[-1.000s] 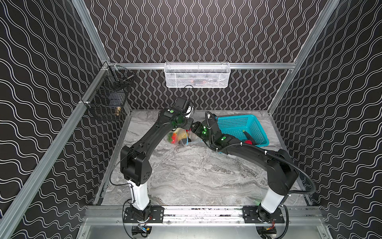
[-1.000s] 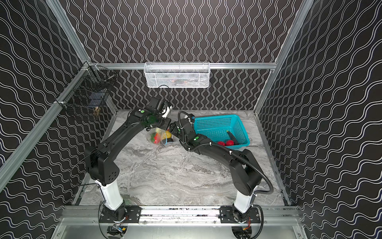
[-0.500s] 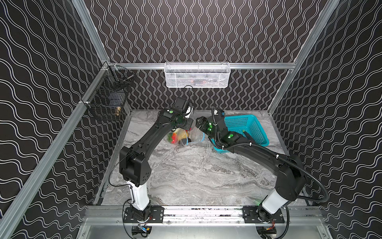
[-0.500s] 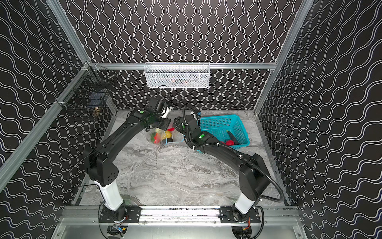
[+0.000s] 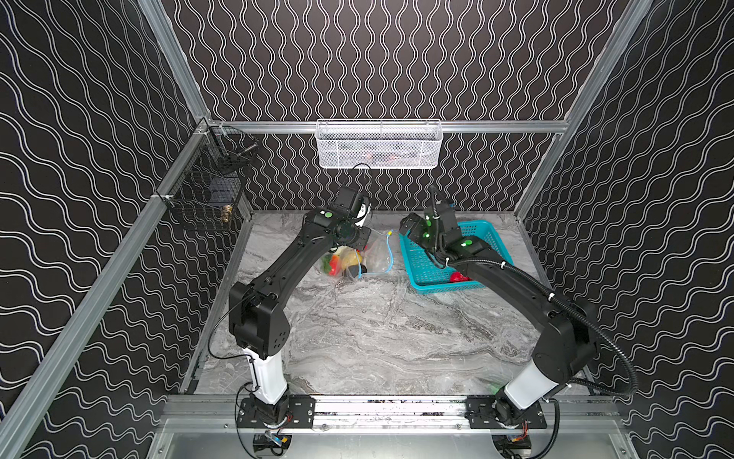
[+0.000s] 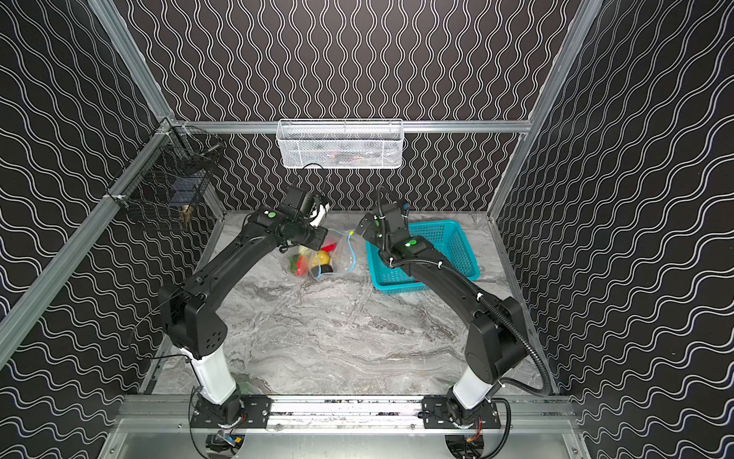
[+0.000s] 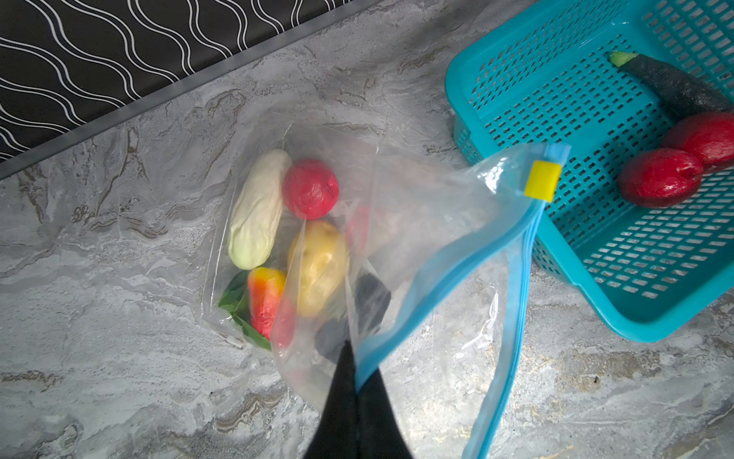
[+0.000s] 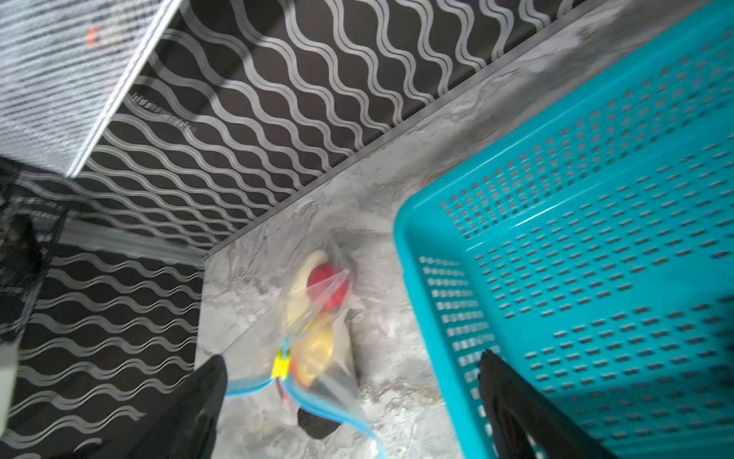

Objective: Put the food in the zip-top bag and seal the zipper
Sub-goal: 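Withdraw the open right gripper from the bag back over the teal basket, then lower the right gripper into the basket over a red fruit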

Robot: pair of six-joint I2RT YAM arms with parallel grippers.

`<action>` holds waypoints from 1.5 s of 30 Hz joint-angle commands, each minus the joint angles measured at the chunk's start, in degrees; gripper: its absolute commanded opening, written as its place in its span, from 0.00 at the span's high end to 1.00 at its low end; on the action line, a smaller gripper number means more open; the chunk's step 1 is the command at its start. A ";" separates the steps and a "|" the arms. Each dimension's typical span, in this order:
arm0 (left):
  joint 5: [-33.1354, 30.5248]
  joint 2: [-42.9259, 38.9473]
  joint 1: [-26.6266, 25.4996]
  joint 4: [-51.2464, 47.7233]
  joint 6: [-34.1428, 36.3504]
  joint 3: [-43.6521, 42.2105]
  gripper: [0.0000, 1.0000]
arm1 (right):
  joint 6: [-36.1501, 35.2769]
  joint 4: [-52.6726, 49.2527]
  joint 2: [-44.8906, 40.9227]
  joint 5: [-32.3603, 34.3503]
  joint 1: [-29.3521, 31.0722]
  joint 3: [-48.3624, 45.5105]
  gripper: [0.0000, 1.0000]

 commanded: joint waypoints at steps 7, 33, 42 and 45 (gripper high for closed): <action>0.81 0.09 0.06 0.67 0.06 -0.03 1.00 | -2.79 -18.26 2.03 3.25 -2.74 6.20 0.01; 0.23 -0.78 0.02 1.17 -0.17 -0.67 1.00 | -2.61 -39.91 11.28 2.01 -5.68 17.35 0.01; 0.68 -0.27 0.05 1.28 -0.39 -0.91 1.00 | -7.65 -37.05 9.57 -6.52 -10.44 13.40 0.00; 0.70 -0.25 0.01 1.33 -0.41 -0.96 1.00 | -8.72 -41.38 11.23 -3.14 -11.02 15.80 0.01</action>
